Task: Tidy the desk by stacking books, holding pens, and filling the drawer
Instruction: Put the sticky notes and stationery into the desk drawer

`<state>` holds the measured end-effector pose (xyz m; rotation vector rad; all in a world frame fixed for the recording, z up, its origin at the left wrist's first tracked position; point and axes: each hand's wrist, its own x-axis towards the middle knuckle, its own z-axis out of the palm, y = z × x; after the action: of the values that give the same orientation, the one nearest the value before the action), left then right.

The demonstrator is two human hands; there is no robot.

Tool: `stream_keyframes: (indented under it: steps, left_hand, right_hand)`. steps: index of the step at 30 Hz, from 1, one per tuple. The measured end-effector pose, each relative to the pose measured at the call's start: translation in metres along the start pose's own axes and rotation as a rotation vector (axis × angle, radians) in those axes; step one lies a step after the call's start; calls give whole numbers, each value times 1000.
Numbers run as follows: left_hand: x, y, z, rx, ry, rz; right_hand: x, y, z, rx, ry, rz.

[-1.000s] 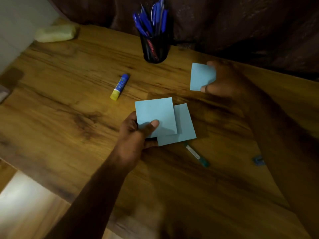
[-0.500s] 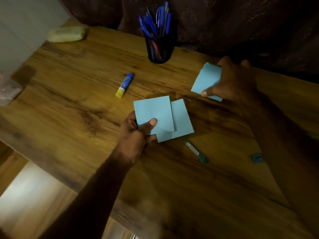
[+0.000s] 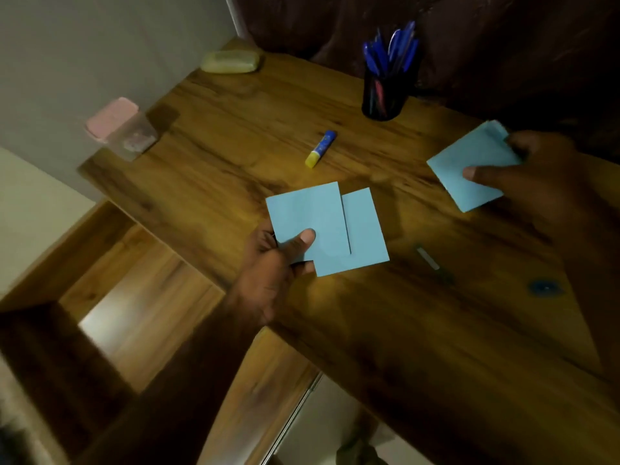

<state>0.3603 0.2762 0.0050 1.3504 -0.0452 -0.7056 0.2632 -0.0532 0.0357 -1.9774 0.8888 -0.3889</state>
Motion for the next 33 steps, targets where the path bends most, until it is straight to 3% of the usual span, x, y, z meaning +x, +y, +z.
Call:
stream_keyframes:
  steps: [8, 16, 20, 23, 33]
  left_hand:
    - [-54, 13, -77, 36, 18, 53]
    - [-114, 14, -210, 84, 8, 70]
    - [-140, 5, -284, 49, 65, 45]
    - [-151, 7, -320, 85, 97, 42]
    - [-166, 13, -352, 144, 26, 107]
  right_hand:
    - [-116, -76, 72, 465, -282, 65]
    - [-247, -96, 172, 430, -383, 190]
    - [-306, -99, 225, 242, -380, 251]
    - [-335, -97, 258, -15, -343, 193]
    - [-394, -83, 346, -601, -617, 86]
